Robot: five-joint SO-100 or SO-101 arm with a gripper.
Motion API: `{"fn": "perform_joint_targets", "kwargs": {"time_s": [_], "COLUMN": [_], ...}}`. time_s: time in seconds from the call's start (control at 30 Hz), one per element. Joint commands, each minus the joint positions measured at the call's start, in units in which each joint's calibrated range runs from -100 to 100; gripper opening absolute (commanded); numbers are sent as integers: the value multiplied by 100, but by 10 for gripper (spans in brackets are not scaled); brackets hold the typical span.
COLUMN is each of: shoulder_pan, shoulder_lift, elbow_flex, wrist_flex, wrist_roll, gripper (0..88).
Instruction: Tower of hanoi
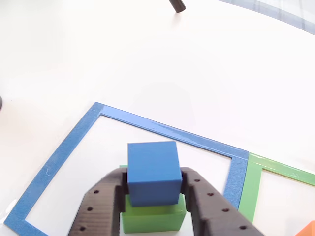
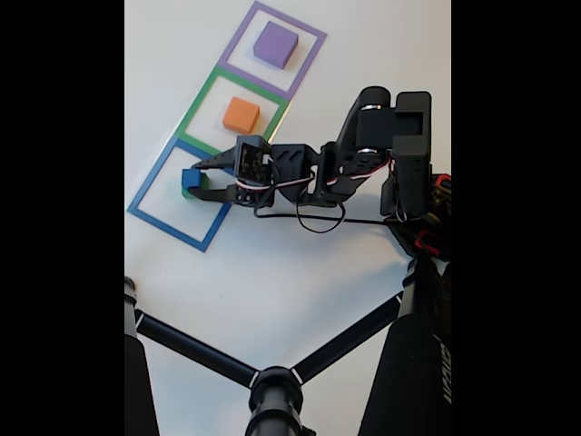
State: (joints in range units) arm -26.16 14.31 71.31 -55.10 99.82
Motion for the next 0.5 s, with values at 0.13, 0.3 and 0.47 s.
{"fn": "perform_joint_targets", "kwargs": {"time_s": [0.13, 0.3, 0.47], "shoulder_pan": [-146, -136, -107], "shoulder_lift": [-167, -563, -1919], "elbow_flex": [-68, 50, 287], "wrist_flex": [-29, 101, 1121], "wrist_roll": [18, 18, 18], "gripper": [53, 49, 42]}}
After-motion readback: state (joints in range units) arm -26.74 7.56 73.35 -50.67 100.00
